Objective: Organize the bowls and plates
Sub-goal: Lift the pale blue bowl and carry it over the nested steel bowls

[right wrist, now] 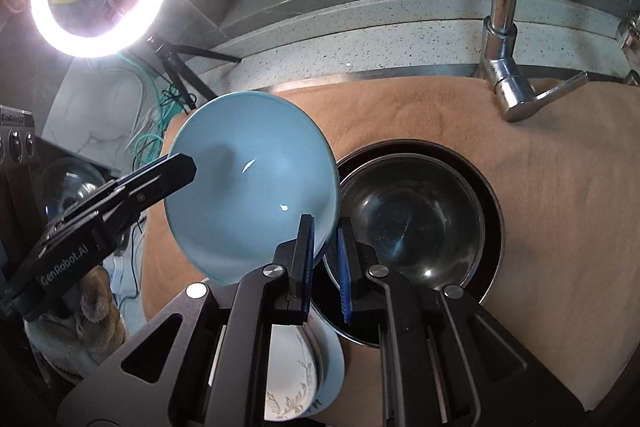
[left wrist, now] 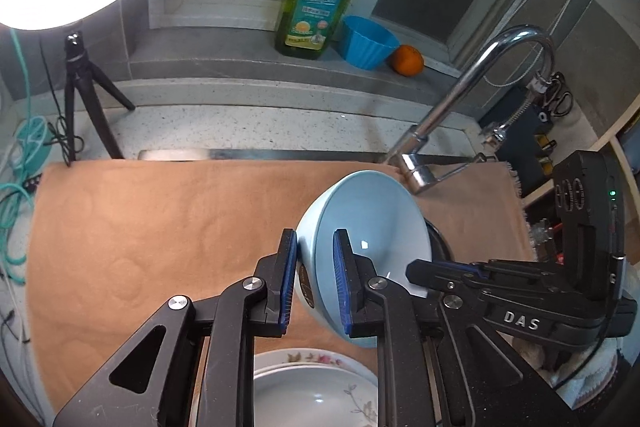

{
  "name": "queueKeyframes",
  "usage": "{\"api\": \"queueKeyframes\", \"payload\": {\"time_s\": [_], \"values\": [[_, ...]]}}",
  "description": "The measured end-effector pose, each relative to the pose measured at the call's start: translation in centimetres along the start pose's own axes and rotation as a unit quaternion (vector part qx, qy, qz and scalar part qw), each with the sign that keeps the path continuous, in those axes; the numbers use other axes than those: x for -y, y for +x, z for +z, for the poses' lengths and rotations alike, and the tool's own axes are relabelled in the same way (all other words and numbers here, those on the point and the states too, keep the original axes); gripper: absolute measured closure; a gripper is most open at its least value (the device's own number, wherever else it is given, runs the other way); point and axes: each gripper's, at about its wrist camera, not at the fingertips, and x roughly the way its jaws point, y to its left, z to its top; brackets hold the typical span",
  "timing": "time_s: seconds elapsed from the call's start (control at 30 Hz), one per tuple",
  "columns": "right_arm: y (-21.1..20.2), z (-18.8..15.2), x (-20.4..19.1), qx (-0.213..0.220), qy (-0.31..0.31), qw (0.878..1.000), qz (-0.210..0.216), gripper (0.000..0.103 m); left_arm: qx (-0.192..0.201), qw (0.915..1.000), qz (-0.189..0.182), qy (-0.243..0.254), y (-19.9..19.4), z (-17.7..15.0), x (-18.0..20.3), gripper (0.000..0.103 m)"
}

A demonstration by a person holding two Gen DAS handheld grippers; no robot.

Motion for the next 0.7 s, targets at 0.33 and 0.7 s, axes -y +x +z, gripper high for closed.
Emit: {"api": "queueKeyframes", "payload": {"time_s": [0.33, 0.7], "values": [[-0.9, 0.6, -0.8, 0.007, -0.012, 1.000, 0.007, 0.092, 0.008, 0.9999, -0.007, -0.004, -1.1, 0.4, 0.3, 0.087], [-3.8, -0.5, 2.0, 0.018, 0.002, 1.000, -0.011, 0.092, -0.020, 0.9990, -0.034, 0.018, 1.1, 0.1, 3.2, 0.087]]}}
